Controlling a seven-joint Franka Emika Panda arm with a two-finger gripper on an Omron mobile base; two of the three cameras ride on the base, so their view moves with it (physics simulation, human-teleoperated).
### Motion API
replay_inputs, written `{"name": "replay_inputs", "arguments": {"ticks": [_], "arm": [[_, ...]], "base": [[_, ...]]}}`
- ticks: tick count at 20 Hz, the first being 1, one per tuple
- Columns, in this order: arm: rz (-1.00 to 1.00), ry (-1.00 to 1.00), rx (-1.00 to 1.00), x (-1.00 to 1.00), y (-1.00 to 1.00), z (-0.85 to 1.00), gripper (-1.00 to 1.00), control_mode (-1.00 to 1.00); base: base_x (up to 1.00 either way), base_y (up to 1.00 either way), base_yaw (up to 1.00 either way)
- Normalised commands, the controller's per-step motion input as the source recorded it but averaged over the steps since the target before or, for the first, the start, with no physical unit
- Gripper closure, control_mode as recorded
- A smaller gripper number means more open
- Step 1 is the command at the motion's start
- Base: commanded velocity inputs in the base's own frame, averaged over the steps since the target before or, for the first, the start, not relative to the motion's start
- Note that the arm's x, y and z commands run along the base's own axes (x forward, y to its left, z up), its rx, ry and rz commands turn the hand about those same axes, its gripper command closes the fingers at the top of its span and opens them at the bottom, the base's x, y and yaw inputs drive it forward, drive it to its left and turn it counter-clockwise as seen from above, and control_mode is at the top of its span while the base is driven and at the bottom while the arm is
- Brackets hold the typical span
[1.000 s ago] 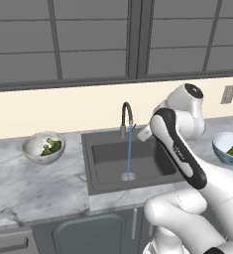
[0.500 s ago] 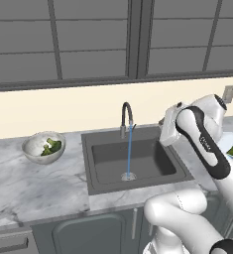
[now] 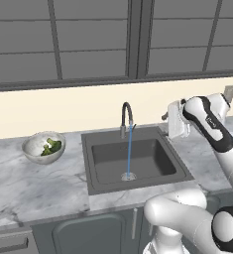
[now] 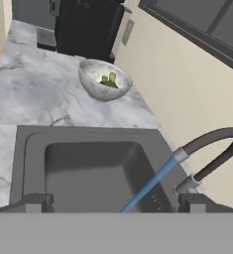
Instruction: Pick the broccolis from the sink and place them in one bowl. Place the cucumber in the other bowl. Then turn off the sink faucet.
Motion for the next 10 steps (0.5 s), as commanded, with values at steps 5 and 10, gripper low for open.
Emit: {"name": "replay_inputs", "arguments": {"ticks": [5, 10], "arm": [[-0.02, -0.10, 0.01, 0.32, 0.00, -0.28, -1.00, -1.00], [-0.04, -0.07, 0.02, 0.04, 0.00, -0.15, -1.00, -1.00]], "base": [[0.00, 0.00, 0.00], [0.00, 0.00, 0.00]]}}
